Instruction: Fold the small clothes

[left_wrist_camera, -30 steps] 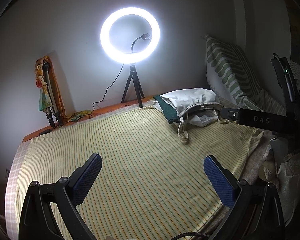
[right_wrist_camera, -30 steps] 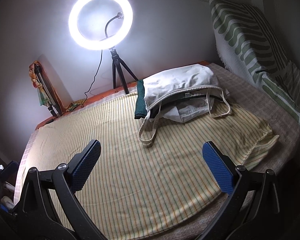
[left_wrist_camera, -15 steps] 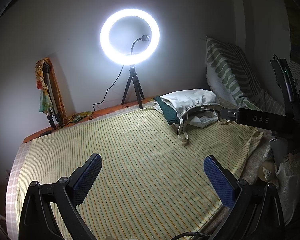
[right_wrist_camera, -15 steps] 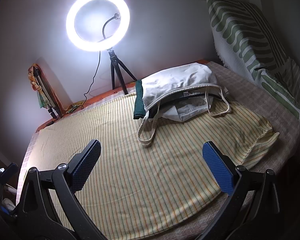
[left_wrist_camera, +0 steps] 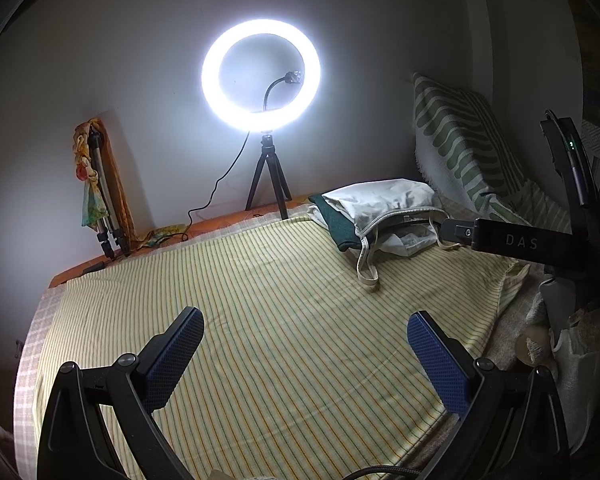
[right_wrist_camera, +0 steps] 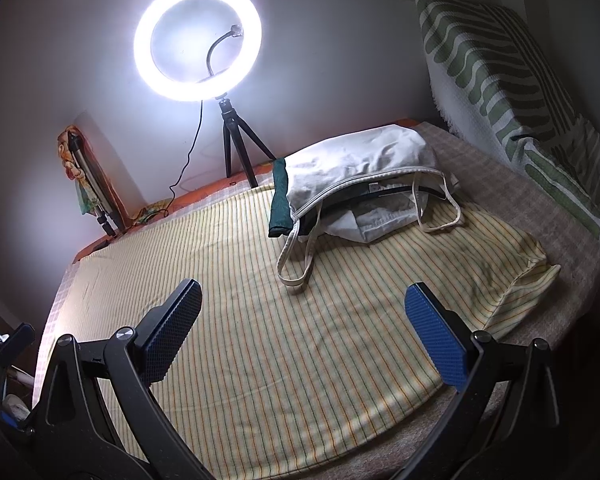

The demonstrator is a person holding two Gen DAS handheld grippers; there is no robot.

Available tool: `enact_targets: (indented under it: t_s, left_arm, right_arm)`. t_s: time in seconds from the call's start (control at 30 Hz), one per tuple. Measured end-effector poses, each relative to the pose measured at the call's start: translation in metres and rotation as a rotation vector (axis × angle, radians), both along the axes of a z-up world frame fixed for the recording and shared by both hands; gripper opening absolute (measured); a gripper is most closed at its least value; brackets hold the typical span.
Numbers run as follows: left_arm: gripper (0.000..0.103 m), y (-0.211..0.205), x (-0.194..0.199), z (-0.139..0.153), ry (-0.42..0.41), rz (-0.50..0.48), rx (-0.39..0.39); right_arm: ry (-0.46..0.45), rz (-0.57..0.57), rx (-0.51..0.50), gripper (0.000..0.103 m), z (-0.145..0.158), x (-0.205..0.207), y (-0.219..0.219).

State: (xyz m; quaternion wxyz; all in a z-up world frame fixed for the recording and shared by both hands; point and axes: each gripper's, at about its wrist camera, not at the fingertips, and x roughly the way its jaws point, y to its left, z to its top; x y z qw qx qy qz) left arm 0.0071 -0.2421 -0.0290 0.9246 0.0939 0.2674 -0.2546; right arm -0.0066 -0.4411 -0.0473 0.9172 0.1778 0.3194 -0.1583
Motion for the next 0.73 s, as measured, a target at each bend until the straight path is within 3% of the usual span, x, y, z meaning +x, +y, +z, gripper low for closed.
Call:
enact_targets:
  t_s: [0.43,0.73]
  left_arm:
    - [0.103,-0.005,0.003,-0.005,-0.010,0.044,0.028]
    - [0.103,-0.012,0.002,-0.009,-0.023,0.024,0.037]
  right_arm:
    - [-0.002,0.004,0.015,0.103,-0.002,-0.001,-0.001]
    - [-0.007,-0.009,0.037,0.103,-0.002,-0.006,-0.006]
